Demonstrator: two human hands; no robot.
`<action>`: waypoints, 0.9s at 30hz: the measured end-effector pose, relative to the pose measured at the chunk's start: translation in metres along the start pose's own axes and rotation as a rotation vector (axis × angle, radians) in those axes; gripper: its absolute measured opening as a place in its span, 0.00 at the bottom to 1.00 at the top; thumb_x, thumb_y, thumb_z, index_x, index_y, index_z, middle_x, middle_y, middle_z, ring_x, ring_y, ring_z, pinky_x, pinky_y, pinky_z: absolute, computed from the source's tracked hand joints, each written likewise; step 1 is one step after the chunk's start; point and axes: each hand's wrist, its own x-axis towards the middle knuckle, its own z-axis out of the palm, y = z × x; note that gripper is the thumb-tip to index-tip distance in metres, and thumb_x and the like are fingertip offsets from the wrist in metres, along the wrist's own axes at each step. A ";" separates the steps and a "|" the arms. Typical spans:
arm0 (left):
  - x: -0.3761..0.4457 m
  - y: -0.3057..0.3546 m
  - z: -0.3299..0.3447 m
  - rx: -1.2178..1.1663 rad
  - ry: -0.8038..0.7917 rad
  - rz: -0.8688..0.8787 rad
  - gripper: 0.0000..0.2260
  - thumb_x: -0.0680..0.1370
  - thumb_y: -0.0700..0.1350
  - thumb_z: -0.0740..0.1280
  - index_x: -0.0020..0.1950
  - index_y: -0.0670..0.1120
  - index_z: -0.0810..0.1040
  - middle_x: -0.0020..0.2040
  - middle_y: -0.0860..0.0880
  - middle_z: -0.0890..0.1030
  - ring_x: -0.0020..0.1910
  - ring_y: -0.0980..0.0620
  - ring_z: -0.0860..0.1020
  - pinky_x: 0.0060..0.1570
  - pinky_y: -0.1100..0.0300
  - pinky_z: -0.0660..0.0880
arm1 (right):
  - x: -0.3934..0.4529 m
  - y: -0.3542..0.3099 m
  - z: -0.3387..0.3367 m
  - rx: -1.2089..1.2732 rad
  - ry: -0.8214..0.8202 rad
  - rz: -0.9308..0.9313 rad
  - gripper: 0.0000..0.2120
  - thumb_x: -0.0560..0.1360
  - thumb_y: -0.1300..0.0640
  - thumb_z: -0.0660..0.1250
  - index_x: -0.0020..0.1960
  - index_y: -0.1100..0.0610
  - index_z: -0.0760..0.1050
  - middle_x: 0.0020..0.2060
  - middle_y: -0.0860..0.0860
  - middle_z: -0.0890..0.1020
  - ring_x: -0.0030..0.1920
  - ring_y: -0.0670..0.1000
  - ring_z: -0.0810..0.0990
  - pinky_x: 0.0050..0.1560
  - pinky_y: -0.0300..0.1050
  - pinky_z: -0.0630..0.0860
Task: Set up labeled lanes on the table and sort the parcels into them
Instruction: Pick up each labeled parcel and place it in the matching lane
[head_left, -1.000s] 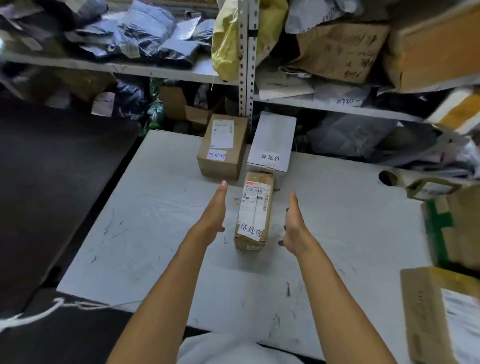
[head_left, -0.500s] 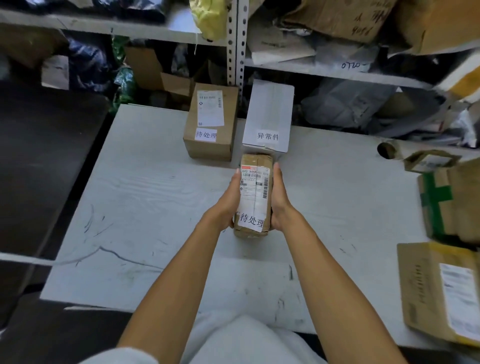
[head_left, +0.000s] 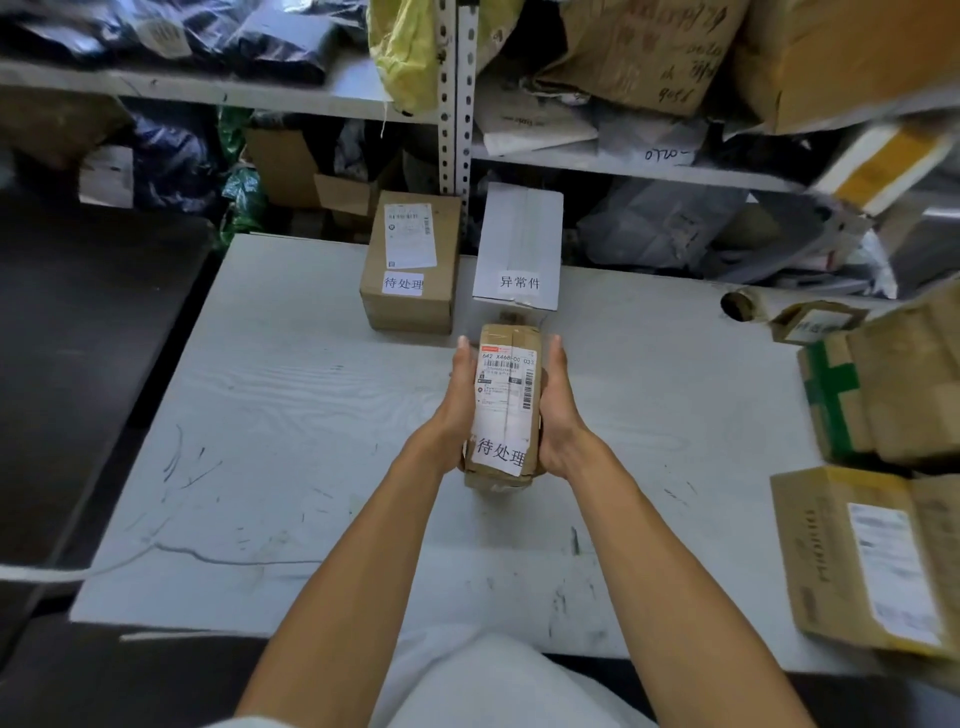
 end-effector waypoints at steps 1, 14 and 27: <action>0.002 -0.004 -0.003 -0.004 -0.006 0.001 0.31 0.84 0.62 0.36 0.57 0.56 0.79 0.64 0.43 0.81 0.47 0.59 0.85 0.43 0.61 0.81 | -0.005 -0.001 -0.002 0.002 -0.010 -0.017 0.47 0.75 0.21 0.42 0.66 0.53 0.81 0.59 0.60 0.85 0.60 0.63 0.84 0.66 0.67 0.76; -0.023 -0.010 0.027 0.079 -0.013 0.129 0.25 0.83 0.65 0.37 0.52 0.62 0.73 0.43 0.58 0.80 0.37 0.62 0.78 0.34 0.60 0.72 | -0.077 -0.005 -0.032 0.103 -0.002 -0.203 0.39 0.79 0.25 0.40 0.50 0.43 0.86 0.53 0.56 0.88 0.52 0.57 0.88 0.53 0.58 0.82; -0.067 -0.034 0.120 0.099 -0.057 0.143 0.28 0.81 0.67 0.35 0.50 0.66 0.74 0.44 0.59 0.79 0.42 0.61 0.76 0.45 0.51 0.71 | -0.148 0.008 -0.114 0.089 -0.028 -0.288 0.39 0.77 0.24 0.39 0.48 0.41 0.87 0.53 0.54 0.88 0.52 0.55 0.88 0.55 0.60 0.81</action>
